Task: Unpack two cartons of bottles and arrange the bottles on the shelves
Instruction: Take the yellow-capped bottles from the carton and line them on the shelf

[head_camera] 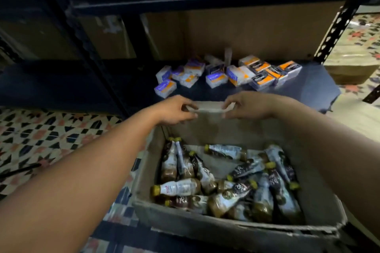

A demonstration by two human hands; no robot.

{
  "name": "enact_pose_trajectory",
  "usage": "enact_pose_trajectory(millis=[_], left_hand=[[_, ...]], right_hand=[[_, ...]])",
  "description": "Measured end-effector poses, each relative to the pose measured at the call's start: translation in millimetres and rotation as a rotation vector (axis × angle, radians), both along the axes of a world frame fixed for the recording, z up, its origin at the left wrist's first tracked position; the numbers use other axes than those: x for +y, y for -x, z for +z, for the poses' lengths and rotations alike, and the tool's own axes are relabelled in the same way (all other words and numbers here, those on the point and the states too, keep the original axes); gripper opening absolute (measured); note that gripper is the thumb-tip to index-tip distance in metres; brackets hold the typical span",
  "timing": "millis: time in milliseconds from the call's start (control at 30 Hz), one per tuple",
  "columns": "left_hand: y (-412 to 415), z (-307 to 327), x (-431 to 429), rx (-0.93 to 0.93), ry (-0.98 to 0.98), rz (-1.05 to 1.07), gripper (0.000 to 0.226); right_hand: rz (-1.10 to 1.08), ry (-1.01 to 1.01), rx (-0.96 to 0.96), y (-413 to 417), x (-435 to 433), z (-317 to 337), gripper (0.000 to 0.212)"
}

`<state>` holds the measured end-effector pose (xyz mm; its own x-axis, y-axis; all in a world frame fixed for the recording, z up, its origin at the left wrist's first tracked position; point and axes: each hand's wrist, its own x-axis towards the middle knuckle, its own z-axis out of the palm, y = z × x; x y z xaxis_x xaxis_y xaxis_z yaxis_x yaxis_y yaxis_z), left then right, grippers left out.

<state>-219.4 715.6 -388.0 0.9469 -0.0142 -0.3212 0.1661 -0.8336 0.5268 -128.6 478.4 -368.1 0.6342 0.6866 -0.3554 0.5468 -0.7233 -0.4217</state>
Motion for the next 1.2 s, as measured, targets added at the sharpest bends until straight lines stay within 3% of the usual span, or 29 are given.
enact_pose_trajectory(millis=[400,500,667,900,1067,1200], left_hand=[[21.9,-103.4,11.3,0.164,-0.120,-0.082,0.038],[22.2,-118.1,10.2,0.140,-0.140,-0.034,0.038],[30.3,-139.1,10.5,0.136,-0.331,0.145,0.034],[52.2,-161.0,-3.0,0.103,-0.180,0.517,0.013],[56.9,-170.6,-4.7,0.047,-0.011,0.654,0.018],[55.9,-178.7,-2.3,0.021,0.057,0.705,0.036]], right_hand=[[-0.101,0.047,0.127,5.8,-26.1,-134.0,0.047],[-0.144,-0.022,0.114,9.0,-25.2,-150.3,0.040],[-0.201,-0.225,0.263,34.6,11.8,-176.5,0.039],[-0.275,-0.323,0.450,57.8,77.0,-228.9,0.049],[-0.291,-0.332,0.469,50.2,105.2,-254.7,0.054],[-0.311,-0.291,0.502,37.9,128.7,-269.4,0.049]])
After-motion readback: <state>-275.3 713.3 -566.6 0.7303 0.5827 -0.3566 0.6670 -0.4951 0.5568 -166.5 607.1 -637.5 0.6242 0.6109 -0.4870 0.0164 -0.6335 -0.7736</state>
